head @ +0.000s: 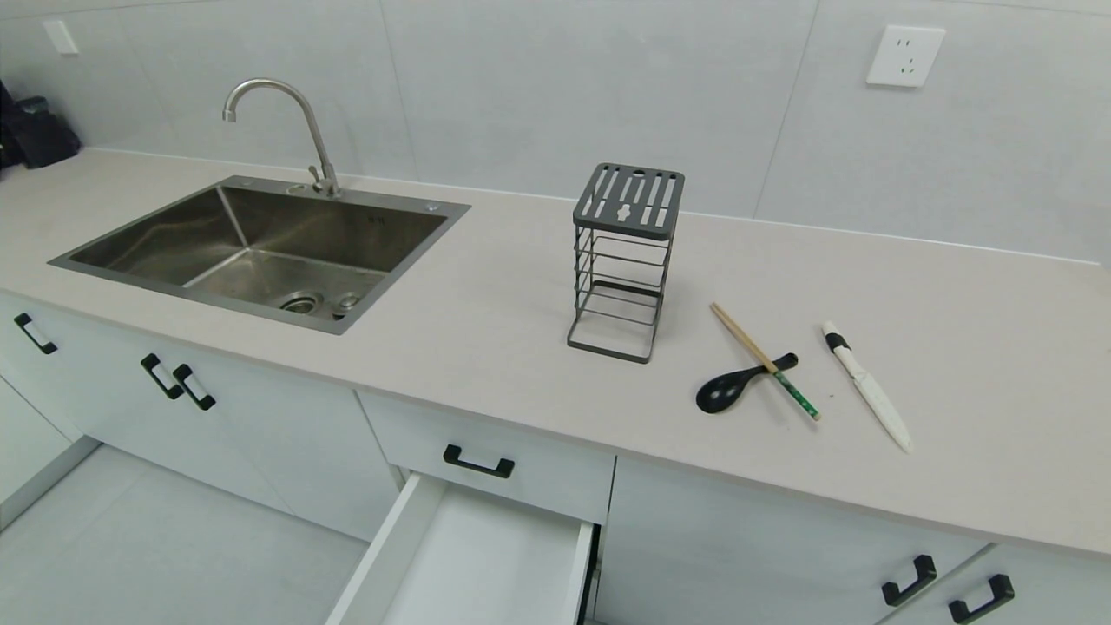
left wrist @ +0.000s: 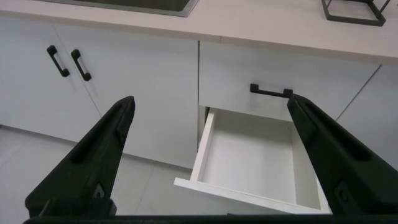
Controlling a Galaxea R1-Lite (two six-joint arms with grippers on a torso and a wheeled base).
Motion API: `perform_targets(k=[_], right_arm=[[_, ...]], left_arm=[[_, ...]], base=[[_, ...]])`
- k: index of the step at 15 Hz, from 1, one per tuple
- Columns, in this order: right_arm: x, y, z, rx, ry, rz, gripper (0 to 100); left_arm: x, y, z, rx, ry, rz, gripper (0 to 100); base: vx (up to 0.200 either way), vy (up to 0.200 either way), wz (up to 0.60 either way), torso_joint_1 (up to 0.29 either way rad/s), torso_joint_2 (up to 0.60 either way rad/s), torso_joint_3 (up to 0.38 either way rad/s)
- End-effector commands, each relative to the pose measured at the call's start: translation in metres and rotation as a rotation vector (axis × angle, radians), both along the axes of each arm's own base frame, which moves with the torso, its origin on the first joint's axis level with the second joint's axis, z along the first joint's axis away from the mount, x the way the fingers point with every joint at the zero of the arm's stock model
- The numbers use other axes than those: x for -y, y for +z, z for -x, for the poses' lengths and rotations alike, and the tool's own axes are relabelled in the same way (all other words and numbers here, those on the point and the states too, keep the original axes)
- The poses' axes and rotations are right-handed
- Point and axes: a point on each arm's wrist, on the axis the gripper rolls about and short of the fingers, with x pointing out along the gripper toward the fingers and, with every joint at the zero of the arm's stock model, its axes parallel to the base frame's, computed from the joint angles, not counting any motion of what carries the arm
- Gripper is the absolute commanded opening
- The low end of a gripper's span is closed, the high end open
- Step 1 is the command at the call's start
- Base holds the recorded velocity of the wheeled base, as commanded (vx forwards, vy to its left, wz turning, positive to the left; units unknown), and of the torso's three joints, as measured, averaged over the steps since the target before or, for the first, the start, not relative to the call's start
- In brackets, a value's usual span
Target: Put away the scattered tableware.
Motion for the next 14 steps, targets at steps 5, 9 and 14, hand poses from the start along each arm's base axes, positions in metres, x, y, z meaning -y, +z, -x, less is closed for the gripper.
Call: perform_targets(k=[5,9,14], right_arm=[[0.0,0.0,0.0,-0.001,0.0,-0.003,100],[0.0,0.0,0.0,0.002,0.0,-0.003,100],[-0.001,0.016,0.001,0.154,0.021,0.003,100]], left_arm=[[0.0,0.0,0.0,-0.002,0.0,0.0,100],[0.0,0.0,0.0,-0.001,0.0,0.0,100],[0.0,0.0,0.0,-0.001,0.0,0.0,100]], base=[[0.0,0.0,0.0,0.0,0.0,0.0],[0.0,0.0,0.0,0.0,0.0,0.0],[0.0,0.0,0.0,0.0,0.0,0.0]])
